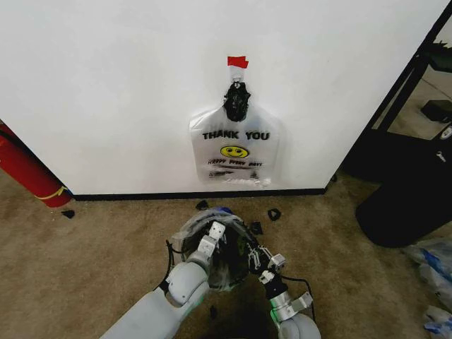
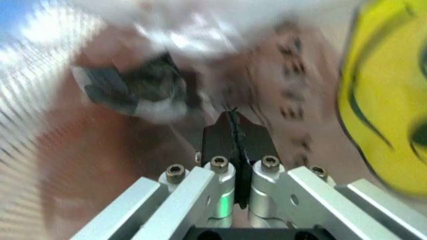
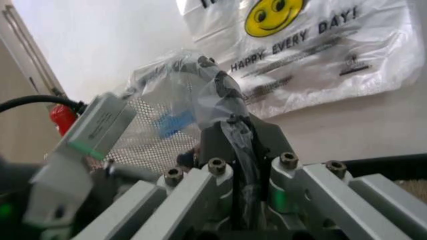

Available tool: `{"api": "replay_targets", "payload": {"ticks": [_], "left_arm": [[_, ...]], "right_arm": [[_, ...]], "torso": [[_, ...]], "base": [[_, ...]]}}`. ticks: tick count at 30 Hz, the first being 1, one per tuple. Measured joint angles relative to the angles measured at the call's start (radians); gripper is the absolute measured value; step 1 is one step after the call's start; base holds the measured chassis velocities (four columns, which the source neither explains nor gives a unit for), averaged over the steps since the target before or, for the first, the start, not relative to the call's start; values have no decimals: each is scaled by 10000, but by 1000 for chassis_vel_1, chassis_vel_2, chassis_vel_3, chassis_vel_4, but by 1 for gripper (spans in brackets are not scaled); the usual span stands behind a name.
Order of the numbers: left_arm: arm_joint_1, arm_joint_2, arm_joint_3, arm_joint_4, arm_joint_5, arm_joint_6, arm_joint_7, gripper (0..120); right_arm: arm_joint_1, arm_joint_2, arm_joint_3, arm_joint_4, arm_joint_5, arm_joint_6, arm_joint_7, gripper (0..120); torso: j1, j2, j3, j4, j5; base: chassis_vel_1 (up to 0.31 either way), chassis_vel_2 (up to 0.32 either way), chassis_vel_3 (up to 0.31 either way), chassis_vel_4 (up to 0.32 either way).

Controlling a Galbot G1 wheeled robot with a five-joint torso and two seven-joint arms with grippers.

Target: Pick up the garbage bag from the wall and place it over the trash bin.

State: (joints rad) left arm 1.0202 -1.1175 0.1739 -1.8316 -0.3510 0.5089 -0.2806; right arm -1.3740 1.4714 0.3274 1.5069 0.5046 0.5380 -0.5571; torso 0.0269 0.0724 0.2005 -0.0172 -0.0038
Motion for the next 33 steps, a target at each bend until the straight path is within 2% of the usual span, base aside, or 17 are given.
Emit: {"api": "replay_targets", "payload": {"ticks": [7,10,15,22,30,33], "left_arm": [[210,97,-46,-231,-332,973,403,0],[212,41,-22,-82,-91,1207,467,0],[4,-113,7,590,983,1263,518,0],[-131,-74,-150,1172,2310,1085,581,0],[83,-47,-271,1139,2749,528,736,0],[277,12,-275,836,2338,-592,1078,0]], "right_arm": [[-27,-17,145,170,-339,217,-267,1],[-111,-17,121,338,-391,250,-328,1],[-415,-52,-18,868,-424,285,-436,1],[-752,-119,-76,1238,-271,314,-532,1],[-784,-140,-99,1343,30,260,-567,1],[-676,-104,-64,1191,147,262,-499,1]], "torso": [[0,0,0,-1,0],[0,0,0,-1,0],[0,0,0,-1,-1],[0,0,0,-1,0],[0,0,0,-1,0],[0,0,0,-1,-1]], "base": [[0,0,0,0],[0,0,0,0],[0,0,0,0],[0,0,0,0],[0,0,0,0],[0,0,0,0]]}}
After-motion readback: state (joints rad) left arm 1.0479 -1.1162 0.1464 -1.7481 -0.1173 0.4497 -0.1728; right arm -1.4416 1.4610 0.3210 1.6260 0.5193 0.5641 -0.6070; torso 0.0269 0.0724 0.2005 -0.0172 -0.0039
